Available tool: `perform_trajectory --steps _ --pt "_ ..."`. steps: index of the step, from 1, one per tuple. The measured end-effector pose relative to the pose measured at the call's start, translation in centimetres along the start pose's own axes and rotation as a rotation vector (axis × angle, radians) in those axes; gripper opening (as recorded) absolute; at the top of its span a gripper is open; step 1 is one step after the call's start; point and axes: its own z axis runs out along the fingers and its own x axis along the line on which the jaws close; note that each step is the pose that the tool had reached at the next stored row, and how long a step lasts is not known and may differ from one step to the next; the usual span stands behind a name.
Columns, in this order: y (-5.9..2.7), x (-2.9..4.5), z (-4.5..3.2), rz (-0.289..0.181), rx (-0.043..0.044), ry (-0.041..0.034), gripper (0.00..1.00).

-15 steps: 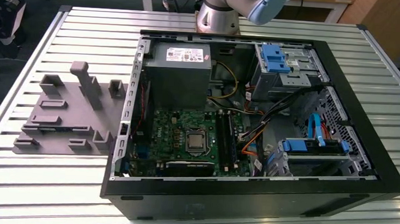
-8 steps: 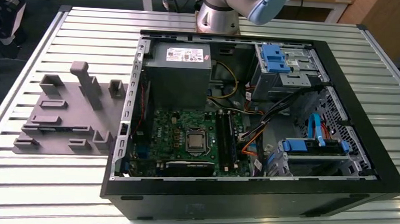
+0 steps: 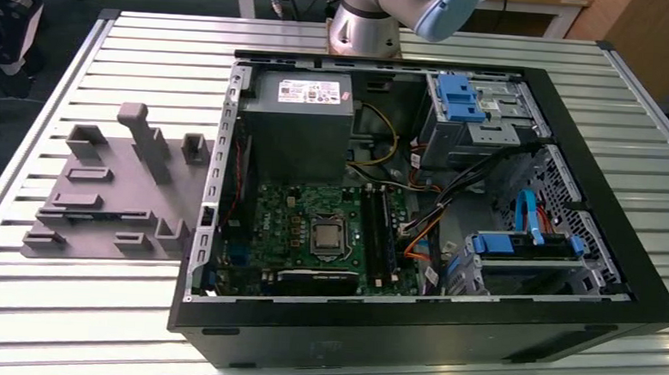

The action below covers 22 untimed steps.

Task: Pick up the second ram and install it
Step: 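Pick up the second ram and move it above second insertion slot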

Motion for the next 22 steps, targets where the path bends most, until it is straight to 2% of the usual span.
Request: perform_trajectory --steps 11,22 --pt "-0.02 0.06 0.00 -0.069 -0.0017 0.0021 0.11" --pt "-0.02 0.16 0.00 -0.204 -0.0033 0.0064 0.11"
